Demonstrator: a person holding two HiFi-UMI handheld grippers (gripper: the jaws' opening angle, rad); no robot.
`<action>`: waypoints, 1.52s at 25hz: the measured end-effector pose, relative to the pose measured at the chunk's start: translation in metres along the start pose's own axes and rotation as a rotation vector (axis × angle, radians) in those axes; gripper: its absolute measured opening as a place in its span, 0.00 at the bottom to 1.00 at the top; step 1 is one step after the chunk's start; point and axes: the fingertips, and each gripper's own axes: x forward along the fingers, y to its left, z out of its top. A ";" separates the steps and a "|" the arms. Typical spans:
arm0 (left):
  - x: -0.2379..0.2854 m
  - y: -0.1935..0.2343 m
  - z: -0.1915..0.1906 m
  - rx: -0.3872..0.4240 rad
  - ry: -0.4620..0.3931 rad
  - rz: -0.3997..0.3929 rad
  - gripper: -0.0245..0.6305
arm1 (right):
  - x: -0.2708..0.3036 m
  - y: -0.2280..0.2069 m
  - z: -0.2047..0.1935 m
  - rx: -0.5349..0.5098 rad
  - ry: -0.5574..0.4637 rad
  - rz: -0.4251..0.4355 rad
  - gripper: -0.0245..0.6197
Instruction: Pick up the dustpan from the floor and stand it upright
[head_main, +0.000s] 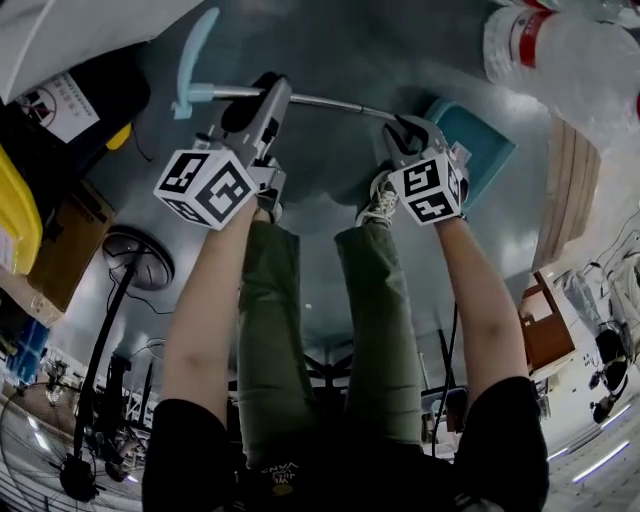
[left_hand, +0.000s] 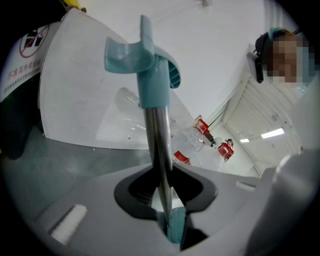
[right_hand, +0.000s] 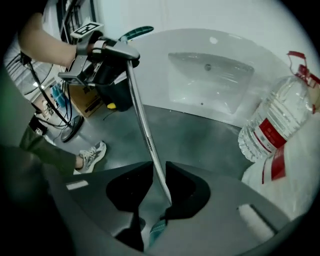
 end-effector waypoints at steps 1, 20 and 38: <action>-0.005 -0.004 0.005 0.012 -0.002 -0.001 0.24 | -0.010 0.001 0.008 0.021 -0.014 -0.011 0.16; -0.099 -0.024 0.128 0.303 -0.021 0.037 0.24 | -0.151 0.025 0.170 0.235 -0.336 -0.138 0.15; -0.140 0.004 0.222 0.684 0.031 0.036 0.24 | -0.205 0.052 0.245 0.372 -0.520 -0.200 0.15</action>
